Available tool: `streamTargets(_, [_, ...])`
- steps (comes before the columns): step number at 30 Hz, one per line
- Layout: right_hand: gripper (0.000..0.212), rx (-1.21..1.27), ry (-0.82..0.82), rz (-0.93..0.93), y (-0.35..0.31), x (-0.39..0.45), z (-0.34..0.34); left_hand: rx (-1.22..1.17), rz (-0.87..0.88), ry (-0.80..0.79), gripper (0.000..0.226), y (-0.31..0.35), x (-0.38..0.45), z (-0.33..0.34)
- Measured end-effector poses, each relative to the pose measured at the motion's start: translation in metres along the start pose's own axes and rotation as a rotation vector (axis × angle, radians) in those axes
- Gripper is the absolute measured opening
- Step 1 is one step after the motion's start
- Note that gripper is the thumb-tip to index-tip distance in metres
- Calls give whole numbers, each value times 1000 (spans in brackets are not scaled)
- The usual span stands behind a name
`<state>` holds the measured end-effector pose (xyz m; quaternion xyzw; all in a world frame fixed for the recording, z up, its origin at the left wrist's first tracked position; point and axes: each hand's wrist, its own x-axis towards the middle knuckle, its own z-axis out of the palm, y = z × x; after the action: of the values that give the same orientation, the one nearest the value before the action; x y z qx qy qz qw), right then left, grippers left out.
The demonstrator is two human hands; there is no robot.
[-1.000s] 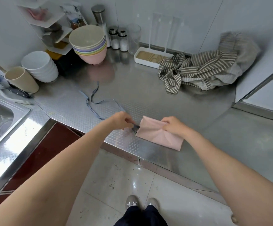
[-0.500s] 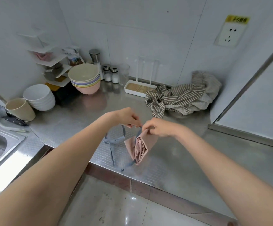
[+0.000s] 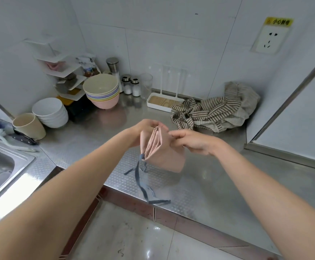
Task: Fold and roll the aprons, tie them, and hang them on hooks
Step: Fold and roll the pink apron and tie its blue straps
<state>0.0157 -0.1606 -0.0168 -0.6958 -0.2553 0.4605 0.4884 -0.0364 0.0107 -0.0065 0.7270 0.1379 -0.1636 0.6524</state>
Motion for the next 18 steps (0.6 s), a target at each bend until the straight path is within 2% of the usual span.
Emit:
streamTargets(2, [21, -263, -120, 87, -7, -2, 0, 282, 17, -17, 11, 5, 1, -11])
streamTargets(3, [17, -488, -163, 123, -9, -1, 1, 378, 14, -20, 9, 9, 2, -15])
streamTargets(5, [26, -832, -145, 151, -5, 8, 4, 512, 40, -30, 3, 18, 3, -13])
streamTargets(6, [30, -871, -68, 173, 1, 13, 5, 573, 74, -51, 1, 23, 2, -7])
streamTargets(8, [30, -725, 159, 200, 11, 19, 8, 714, 151, -106, 5, 25, 4, 12])
streamTargets(10, [17, -462, 364, 198, 18, 21, 5, 884, 220, -120, 12, 18, 6, 31])
streamTargets(11, [16, -327, 423, 198, 19, 20, 3, 896, 236, -101, 17, 10, 6, 36])
streamTargets(12, [17, -197, 466, 189, 19, 18, -1, 811, 220, -88, 21, 1, 4, 39])
streamTargets(14, [20, 38, 503, 141, 15, 10, -8, 479, 175, -88, 19, -19, -3, 40])
streamTargets(16, [20, 198, 494, 68, 13, 3, -14, 217, 119, -160, 13, -39, -10, 39])
streamTargets(18, [19, 305, 468, 1, 13, -4, -23, 128, 28, -291, 27, -54, -16, 38])
